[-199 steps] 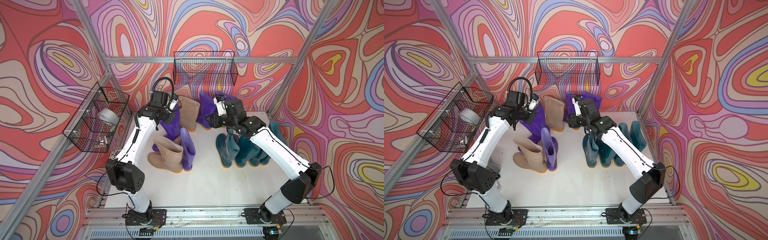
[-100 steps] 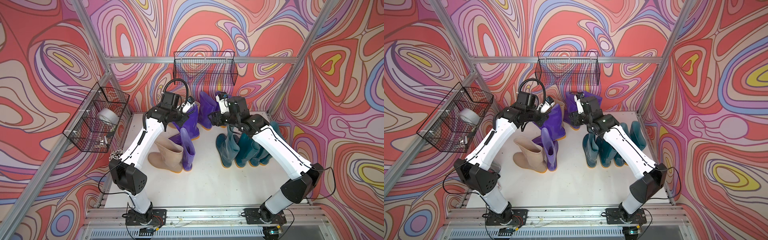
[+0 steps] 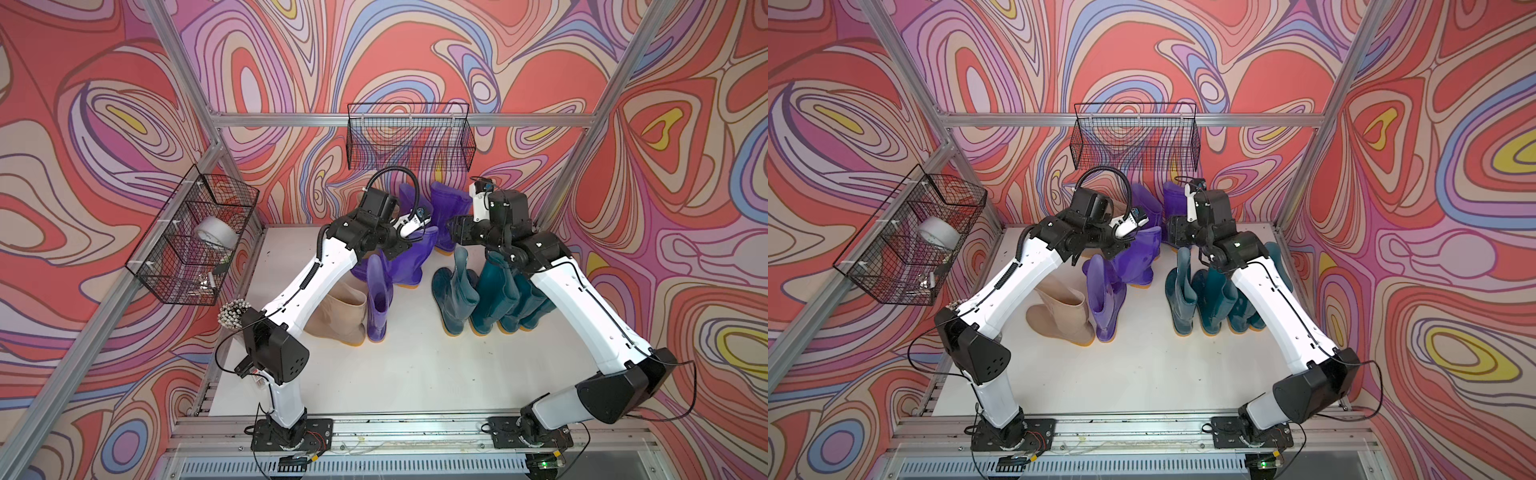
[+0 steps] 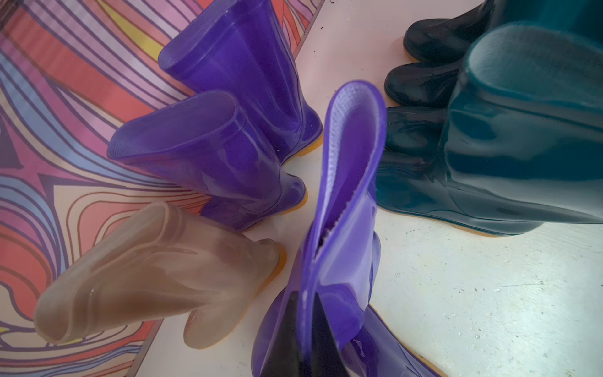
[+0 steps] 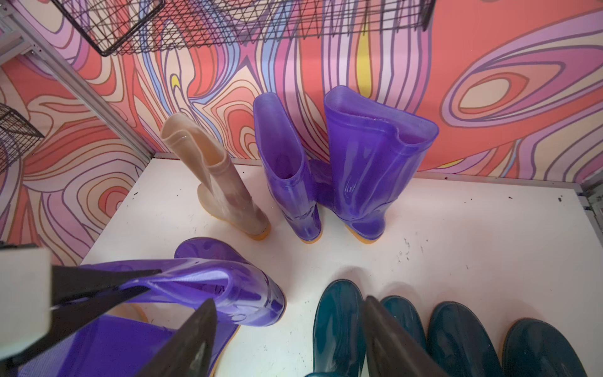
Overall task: Match and arrange rain boots in pairs
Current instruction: Pick up the rain boot at the center of the board, then move the rain boot to the center of the board.
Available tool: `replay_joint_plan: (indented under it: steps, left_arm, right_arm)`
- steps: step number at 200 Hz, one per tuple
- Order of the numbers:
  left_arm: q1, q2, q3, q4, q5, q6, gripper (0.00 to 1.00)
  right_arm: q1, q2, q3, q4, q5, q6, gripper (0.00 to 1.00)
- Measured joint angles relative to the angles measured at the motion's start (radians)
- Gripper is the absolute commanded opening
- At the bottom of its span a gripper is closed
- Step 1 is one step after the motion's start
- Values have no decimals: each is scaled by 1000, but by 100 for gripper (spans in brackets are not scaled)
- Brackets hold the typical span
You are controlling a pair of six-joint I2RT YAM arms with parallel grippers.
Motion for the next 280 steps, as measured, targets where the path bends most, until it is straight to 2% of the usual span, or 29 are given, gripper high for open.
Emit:
replay_joint_plan:
  steps: [58, 84, 90, 102, 115, 132, 186, 256, 280]
  left_arm:
    - [-34, 0, -51, 157, -49, 117, 0]
    - [-34, -1, -65, 192, -49, 138, 0]
    - [-34, -3, -75, 204, -49, 140, 0]
    - [-34, -8, -98, 223, -49, 145, 0]
    - [-34, -15, -122, 237, -48, 151, 0]
    - [-34, -32, -148, 246, -47, 158, 0]
    - [-31, -102, -182, 248, -40, 176, 0]
    - [-27, -135, -202, 246, -3, 175, 0]
    - [-26, -137, -206, 247, 5, 175, 0]
  right_arm:
    - [-42, -11, -43, 11, -3, 31, 71]
    - [-43, -14, -44, 12, -85, -5, 72]
    - [-43, -15, -45, 10, -125, -27, 76]
    - [-43, -21, -48, 12, -201, -72, 77]
    - [-43, -36, -67, 16, -296, -141, 87]
    - [-43, -56, -89, 14, -381, -223, 92]
    - [-44, 34, 48, -81, -428, -473, 96]
    - [-74, 201, 167, -167, -542, -645, 96]
    - [-86, 251, 233, -180, -629, -668, 86]
